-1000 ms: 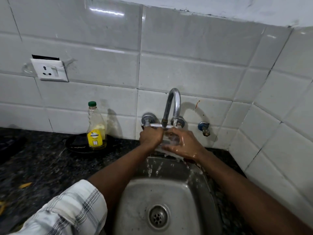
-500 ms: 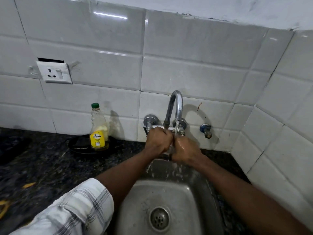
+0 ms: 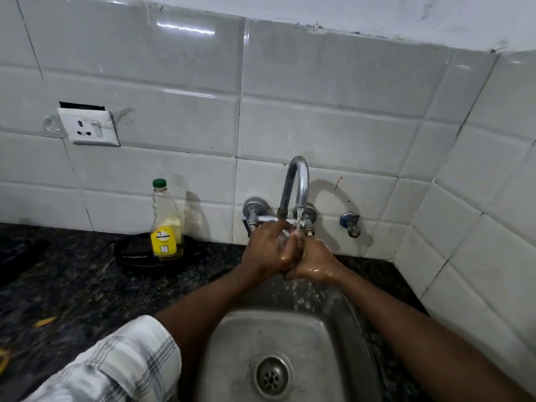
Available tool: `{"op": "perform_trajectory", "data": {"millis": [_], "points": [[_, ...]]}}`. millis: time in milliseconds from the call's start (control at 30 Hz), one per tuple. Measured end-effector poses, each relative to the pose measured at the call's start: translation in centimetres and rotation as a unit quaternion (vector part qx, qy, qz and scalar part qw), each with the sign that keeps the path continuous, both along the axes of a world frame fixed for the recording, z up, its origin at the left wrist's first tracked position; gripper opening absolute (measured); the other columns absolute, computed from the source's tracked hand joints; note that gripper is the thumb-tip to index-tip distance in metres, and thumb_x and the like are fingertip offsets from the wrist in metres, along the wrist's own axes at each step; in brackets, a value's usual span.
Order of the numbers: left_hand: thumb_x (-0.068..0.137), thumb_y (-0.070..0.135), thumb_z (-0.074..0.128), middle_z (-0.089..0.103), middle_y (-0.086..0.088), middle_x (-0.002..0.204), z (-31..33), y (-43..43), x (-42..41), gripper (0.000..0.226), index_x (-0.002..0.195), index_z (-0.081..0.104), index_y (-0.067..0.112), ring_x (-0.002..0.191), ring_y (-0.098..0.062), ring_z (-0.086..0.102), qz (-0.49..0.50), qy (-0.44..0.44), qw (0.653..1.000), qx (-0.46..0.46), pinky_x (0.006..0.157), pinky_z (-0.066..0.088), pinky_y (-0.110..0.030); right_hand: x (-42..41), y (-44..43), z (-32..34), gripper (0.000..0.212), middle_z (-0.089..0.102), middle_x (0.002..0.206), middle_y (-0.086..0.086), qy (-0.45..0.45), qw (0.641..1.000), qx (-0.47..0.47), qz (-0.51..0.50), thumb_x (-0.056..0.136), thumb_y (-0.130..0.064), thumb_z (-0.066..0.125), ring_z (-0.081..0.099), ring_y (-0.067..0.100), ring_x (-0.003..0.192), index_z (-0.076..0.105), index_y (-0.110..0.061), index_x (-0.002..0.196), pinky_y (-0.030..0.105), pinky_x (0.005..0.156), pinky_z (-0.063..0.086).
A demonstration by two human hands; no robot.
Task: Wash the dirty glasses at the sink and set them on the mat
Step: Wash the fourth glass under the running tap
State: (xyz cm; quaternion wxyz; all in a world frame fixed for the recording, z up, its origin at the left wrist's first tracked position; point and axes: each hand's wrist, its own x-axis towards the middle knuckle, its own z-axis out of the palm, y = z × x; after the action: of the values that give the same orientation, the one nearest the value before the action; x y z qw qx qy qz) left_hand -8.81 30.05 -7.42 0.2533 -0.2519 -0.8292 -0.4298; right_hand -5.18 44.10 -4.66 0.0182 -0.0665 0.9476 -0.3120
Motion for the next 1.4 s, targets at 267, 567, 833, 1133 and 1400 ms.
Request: {"op": "perform_trajectory", "data": {"millis": [267,567,833,1133,1400], "points": [[0.097,0.048,0.025,0.067,-0.010,0.081,1.4,1.3,-1.1,0.053,0.079,0.061,0.014,0.072,-0.023,0.062,0.048,-0.086,0.990,-0.103,0.083,0.051,-0.037,0.1,-1.0,-1.5,0.102,0.068,0.116,0.005,0.105,0.990,0.077,-0.056,0.069,-0.038,0.084,0.067,0.024,0.098,0.022,-0.018,0.148,0.028,0.081,0.051],[0.101,0.053,0.041,0.070,-0.014,0.081,2.5,0.1,-1.7,0.056,0.097,0.066,0.003,0.065,-0.026,0.065,0.027,-0.377,0.898,0.226,0.056,0.049,-0.030,0.3,-0.6,-2.7,0.067,0.063,0.107,-0.002,0.092,0.942,-0.301,-0.119,0.068,-0.018,0.088,0.065,0.024,0.103,0.045,-0.026,0.119,0.041,0.084,0.057],[0.095,0.026,0.040,0.065,-0.012,0.069,-0.1,-1.3,-0.6,0.032,0.089,0.063,0.005,0.061,-0.024,0.061,-0.006,-0.568,0.797,0.204,0.053,0.048,-0.027,-0.2,-1.6,-2.0,0.060,0.067,0.093,-0.004,0.188,0.965,-0.172,-0.060,0.061,-0.035,0.092,0.067,0.012,0.085,0.048,-0.022,0.099,0.033,0.072,0.060],[0.097,0.036,0.032,0.072,-0.014,0.073,-0.4,1.0,1.7,0.048,0.090,0.066,0.004,0.062,-0.024,0.066,-0.099,-0.597,0.636,0.478,0.055,0.050,-0.025,0.5,-3.5,-2.3,0.053,0.067,0.086,-0.006,0.174,0.928,-0.273,-0.185,0.064,-0.040,0.089,0.063,0.007,0.076,0.057,-0.016,0.098,0.024,0.069,0.053],[0.092,0.053,0.041,0.064,-0.004,0.103,2.5,2.0,1.2,0.046,0.114,0.063,0.019,0.084,-0.018,0.062,0.173,-0.058,0.964,-0.192,0.068,0.055,-0.032,2.2,-2.3,-4.0,0.033,0.061,0.066,0.002,-0.122,0.784,-0.546,-0.269,0.091,-0.043,0.061,0.052,0.012,0.052,0.069,-0.015,0.075,0.026,0.050,0.038]]}}
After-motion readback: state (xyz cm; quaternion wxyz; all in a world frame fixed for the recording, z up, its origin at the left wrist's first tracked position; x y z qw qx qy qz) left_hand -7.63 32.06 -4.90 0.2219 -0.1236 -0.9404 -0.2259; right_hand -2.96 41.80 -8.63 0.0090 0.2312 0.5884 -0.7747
